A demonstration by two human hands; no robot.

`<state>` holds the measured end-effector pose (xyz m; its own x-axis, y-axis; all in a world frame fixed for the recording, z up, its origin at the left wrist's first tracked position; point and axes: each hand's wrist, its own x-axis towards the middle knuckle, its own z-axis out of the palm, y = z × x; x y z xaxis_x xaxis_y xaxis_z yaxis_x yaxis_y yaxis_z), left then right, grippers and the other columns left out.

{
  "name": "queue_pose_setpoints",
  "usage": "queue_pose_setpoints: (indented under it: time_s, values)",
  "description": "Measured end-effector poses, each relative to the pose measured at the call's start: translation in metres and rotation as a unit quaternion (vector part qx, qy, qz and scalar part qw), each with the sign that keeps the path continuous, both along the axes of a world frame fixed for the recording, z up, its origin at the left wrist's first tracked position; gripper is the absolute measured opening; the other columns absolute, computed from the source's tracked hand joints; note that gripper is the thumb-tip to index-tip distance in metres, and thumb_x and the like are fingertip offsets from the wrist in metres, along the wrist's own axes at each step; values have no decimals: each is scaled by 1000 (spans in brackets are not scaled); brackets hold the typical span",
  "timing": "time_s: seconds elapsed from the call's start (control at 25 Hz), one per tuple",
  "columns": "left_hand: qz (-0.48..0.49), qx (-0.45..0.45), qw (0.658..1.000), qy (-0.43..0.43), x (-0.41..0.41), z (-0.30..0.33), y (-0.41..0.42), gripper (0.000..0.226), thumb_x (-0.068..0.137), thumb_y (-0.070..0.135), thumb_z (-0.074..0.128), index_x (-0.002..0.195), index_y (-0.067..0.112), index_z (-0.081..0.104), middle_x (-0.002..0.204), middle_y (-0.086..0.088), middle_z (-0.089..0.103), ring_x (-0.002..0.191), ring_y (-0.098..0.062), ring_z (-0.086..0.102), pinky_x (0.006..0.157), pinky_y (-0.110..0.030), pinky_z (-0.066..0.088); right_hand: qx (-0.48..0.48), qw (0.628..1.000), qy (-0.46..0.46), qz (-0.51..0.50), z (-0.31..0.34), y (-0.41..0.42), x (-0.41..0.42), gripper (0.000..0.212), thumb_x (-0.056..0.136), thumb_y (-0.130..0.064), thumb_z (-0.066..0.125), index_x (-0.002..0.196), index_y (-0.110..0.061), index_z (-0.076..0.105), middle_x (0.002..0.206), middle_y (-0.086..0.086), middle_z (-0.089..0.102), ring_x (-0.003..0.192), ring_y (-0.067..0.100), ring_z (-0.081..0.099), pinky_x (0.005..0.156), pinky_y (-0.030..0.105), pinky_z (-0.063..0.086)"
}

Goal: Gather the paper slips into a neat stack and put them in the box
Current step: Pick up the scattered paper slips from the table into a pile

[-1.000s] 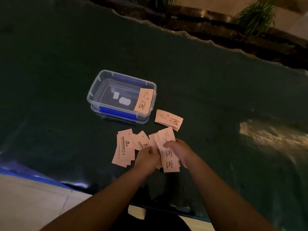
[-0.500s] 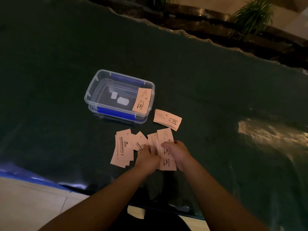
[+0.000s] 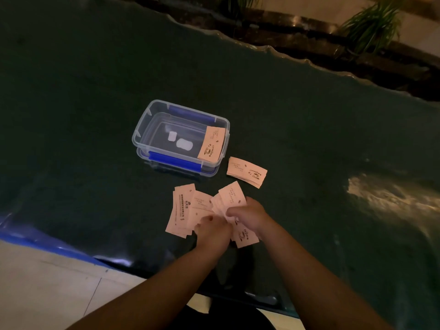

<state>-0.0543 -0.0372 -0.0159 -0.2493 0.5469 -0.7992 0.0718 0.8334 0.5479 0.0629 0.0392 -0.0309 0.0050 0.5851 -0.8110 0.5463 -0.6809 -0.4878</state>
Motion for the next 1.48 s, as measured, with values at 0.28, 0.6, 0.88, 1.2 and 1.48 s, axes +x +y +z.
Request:
queue_pose_setpoints:
  time_s: [0.28, 0.6, 0.88, 1.2, 1.48]
  values:
    - [223, -64, 963, -135, -15, -5, -13, 36, 91, 12, 67, 127, 16, 66, 116, -9, 71, 110, -32, 65, 102, -48, 55, 39, 996, 33, 74, 3, 0, -3, 63, 84, -22, 81, 141, -25, 56, 142, 1, 64, 101, 13, 61, 68, 27, 46]
    - [291, -41, 946, -137, -15, -5, -9, 64, 88, 6, 71, 144, 14, 41, 116, -5, 60, 112, -30, 62, 100, -50, 57, 78, 968, -25, 235, 8, 7, -21, 105, 72, -39, 86, 164, -30, 36, 167, 4, 33, 153, 32, 32, 120, 61, 38]
    - [342, -62, 920, -182, -21, -12, -7, 53, 83, -7, 62, 135, 2, 59, 120, -20, 67, 112, -40, 67, 101, -50, 58, 70, 941, -69, 325, 12, 11, -26, 93, 69, -55, 87, 150, -34, 47, 148, 4, 44, 134, 29, 49, 107, 53, 51]
    - [310, -19, 924, -223, -25, -11, -6, 51, 85, -4, 52, 131, 17, 60, 116, -15, 71, 106, -33, 69, 89, -48, 61, 52, 948, -19, 315, 9, 11, -32, 78, 66, -50, 86, 134, -43, 49, 137, -4, 57, 109, 15, 63, 80, 33, 57]
    - [211, 7, 962, -175, -36, -11, -5, 46, 98, 8, 52, 143, 16, 56, 128, -13, 70, 112, -33, 70, 99, -55, 59, 15, 986, 43, 160, 6, 5, -29, 67, 78, -32, 85, 133, -46, 49, 126, -8, 67, 101, 11, 68, 80, 37, 60]
